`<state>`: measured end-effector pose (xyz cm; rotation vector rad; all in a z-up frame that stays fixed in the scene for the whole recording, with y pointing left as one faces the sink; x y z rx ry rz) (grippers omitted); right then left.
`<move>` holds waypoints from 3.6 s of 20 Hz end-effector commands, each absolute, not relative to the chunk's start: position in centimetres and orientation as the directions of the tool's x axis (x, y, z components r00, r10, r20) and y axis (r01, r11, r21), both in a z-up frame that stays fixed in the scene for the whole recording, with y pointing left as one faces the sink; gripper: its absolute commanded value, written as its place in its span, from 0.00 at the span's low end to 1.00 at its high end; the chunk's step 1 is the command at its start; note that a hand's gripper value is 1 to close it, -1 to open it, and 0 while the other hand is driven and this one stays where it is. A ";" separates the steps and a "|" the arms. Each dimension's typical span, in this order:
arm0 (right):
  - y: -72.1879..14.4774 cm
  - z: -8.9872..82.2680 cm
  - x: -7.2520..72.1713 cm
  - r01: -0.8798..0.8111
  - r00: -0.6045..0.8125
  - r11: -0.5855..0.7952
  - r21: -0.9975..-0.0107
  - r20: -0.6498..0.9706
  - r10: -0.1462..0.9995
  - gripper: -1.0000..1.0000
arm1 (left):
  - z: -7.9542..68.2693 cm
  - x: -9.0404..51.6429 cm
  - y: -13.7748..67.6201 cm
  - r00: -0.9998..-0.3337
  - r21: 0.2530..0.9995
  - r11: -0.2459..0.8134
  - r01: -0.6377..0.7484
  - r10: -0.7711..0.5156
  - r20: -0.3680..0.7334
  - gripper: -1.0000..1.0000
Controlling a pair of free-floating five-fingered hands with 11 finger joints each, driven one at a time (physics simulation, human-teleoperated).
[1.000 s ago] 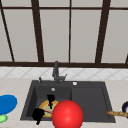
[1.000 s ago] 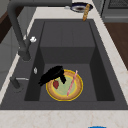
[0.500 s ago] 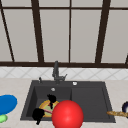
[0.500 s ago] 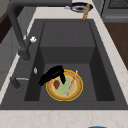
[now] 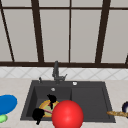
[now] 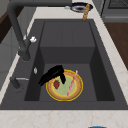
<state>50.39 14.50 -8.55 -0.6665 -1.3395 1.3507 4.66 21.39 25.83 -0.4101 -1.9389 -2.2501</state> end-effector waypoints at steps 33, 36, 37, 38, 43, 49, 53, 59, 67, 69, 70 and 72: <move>13.0 -7.4 47.4 -0.499 -0.214 0.090 -0.862 0.223 0.951 0.00 | 25.8 4.7 21.4 -0.953 0.946 -0.158 0.283 0.069 0.296 0.50; 13.1 -7.8 48.1 -0.505 -0.208 0.090 -0.859 0.222 0.953 0.00 | 25.8 4.7 21.4 -0.953 0.946 -0.158 0.283 0.069 0.296 0.50; 13.1 -8.0 48.3 -0.505 -0.206 0.087 -0.859 0.217 0.954 0.00 | 25.8 4.7 21.4 -0.953 0.946 -0.158 0.283 0.069 0.296 0.50; 13.1 -8.2 48.5 -0.508 -0.204 0.083 -0.857 0.213 0.955 0.00 | 25.8 4.7 21.4 -0.953 0.946 -0.158 0.283 0.069 0.296 0.50; 15.8 -9.8 49.0 -0.522 -0.190 -0.014 -0.853 0.101 0.977 0.00 | 25.8 4.7 21.4 -0.953 0.946 -0.158 0.283 0.069 0.296 0.50; 18.7 -8.7 50.8 -0.412 -0.152 -0.154 -0.898 -0.099 0.983 1.00 | 25.8 4.7 21.4 -0.953 0.946 -0.158 0.283 0.069 0.296 0.50; 18.9 -8.8 51.5 -0.308 -0.119 -0.184 -0.933 -0.154 0.981 1.00 | 25.8 4.7 21.4 -0.953 0.946 -0.158 0.283 0.069 0.296 0.50; 18.9 -8.2 52.1 -0.275 -0.114 -0.202 -0.940 -0.177 0.978 1.00 | 25.8 4.7 21.4 -0.953 0.946 -0.158 0.283 0.069 0.296 0.50; 17.2 -5.8 51.8 -0.239 -0.113 -0.122 -0.963 -0.097 0.989 1.00 | 25.8 4.7 21.4 -0.953 0.946 -0.158 0.283 0.069 0.296 0.50; 16.8 -5.5 51.5 -0.236 -0.113 -0.118 -0.965 -0.094 0.989 1.00 | 25.8 4.7 21.4 -0.953 0.946 -0.158 0.283 0.069 0.296 0.50; 16.3 -5.2 51.2 -0.228 -0.112 -0.114 -0.967 -0.090 0.990 1.00 | 25.8 4.7 21.4 -0.953 0.946 -0.158 0.283 0.069 0.296 0.50; 15.5 -4.7 50.7 -0.220 -0.112 -0.105 -0.970 -0.082 0.990 1.00 | 25.8 4.7 21.4 -0.953 0.946 -0.158 0.283 0.069 0.296 0.50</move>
